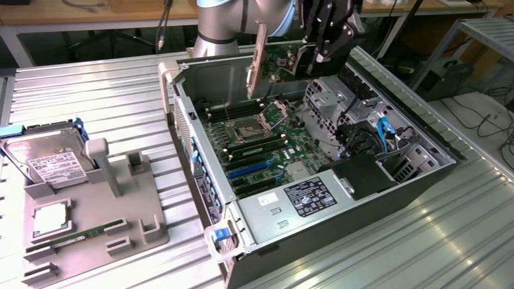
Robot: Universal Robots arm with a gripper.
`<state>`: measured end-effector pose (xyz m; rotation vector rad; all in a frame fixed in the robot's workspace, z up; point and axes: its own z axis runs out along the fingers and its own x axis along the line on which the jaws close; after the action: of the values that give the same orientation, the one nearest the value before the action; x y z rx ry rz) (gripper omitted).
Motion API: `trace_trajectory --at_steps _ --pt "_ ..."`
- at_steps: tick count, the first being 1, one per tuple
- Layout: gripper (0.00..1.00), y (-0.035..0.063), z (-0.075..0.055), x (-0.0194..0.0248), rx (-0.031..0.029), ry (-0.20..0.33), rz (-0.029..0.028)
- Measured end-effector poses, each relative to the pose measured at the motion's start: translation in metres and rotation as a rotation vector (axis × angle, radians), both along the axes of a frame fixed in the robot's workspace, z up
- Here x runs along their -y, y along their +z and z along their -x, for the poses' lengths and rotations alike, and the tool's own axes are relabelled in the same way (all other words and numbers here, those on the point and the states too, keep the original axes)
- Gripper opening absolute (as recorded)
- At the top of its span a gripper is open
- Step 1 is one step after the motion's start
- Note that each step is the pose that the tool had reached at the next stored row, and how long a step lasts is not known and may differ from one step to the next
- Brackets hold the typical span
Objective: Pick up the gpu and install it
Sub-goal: 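Insert the gpu into the slot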
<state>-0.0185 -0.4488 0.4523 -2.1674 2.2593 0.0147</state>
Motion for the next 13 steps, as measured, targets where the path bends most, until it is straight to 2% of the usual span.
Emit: trace_trajectory --at_steps 3,7,13 --pt "0.28 -0.0106 0.0 0.0 0.0 0.045 0.0" --pt "0.28 -0.0317 0.0 0.0 0.0 0.059 0.0" --pt "0.28 -0.0353 0.0 0.0 0.0001 0.06 0.0"
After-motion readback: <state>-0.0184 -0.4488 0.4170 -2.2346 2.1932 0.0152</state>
